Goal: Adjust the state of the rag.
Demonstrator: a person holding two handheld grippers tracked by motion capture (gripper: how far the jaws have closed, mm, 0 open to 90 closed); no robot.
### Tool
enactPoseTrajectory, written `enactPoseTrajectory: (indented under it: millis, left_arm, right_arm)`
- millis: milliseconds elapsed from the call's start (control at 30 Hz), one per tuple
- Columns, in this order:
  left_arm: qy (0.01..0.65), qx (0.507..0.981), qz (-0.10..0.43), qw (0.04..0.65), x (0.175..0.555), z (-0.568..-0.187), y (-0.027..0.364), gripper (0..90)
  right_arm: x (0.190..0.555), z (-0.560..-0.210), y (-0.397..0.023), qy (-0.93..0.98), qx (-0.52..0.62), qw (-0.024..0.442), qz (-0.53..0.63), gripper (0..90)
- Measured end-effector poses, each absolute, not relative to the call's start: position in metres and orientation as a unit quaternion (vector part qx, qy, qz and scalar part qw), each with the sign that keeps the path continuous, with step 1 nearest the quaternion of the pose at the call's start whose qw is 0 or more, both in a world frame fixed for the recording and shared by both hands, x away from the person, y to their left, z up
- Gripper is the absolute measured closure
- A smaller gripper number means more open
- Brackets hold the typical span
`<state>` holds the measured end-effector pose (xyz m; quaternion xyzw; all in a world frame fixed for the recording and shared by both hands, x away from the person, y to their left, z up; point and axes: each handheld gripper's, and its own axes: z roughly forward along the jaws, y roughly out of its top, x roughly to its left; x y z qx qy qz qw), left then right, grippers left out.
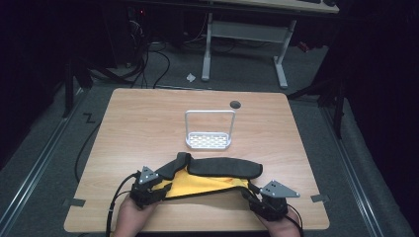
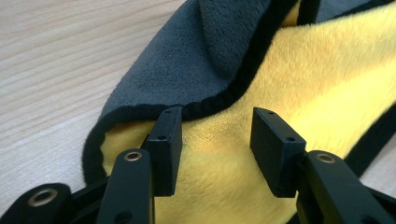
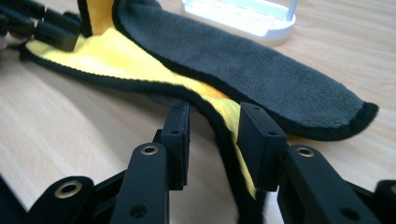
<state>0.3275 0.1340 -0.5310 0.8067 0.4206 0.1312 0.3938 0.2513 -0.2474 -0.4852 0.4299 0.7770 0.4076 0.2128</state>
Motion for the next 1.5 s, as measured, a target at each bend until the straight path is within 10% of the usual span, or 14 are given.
enactPoseTrajectory:
  millis: [533,933,1200,1300,1500]
  left_arm:
    - [0.412,0.814,0.143,0.383,0.32,-0.525,0.134,47.4]
    - [0.401,0.827,0.115,0.377,0.286,-0.525,0.126,52.7]
    - [0.339,0.831,0.194,0.397,0.295,-0.5,0.089,35.4]
    - [0.346,0.832,0.181,0.395,0.318,-0.499,0.088,71.4]
    - [0.447,0.771,0.157,0.426,0.385,-0.477,0.144,90.0]
  right_arm:
    - [0.3,-0.52,-0.249,0.802,0.459,0.197,0.327,90.0]
    - [0.257,-0.521,-0.278,0.803,0.468,0.201,0.309,90.0]
    - [0.28,-0.516,-0.282,0.785,0.483,0.211,0.326,82.3]
    - [0.291,-0.52,-0.277,0.792,0.48,0.206,0.315,83.2]
    - [0.288,-0.522,-0.277,0.801,0.47,0.215,0.302,84.9]
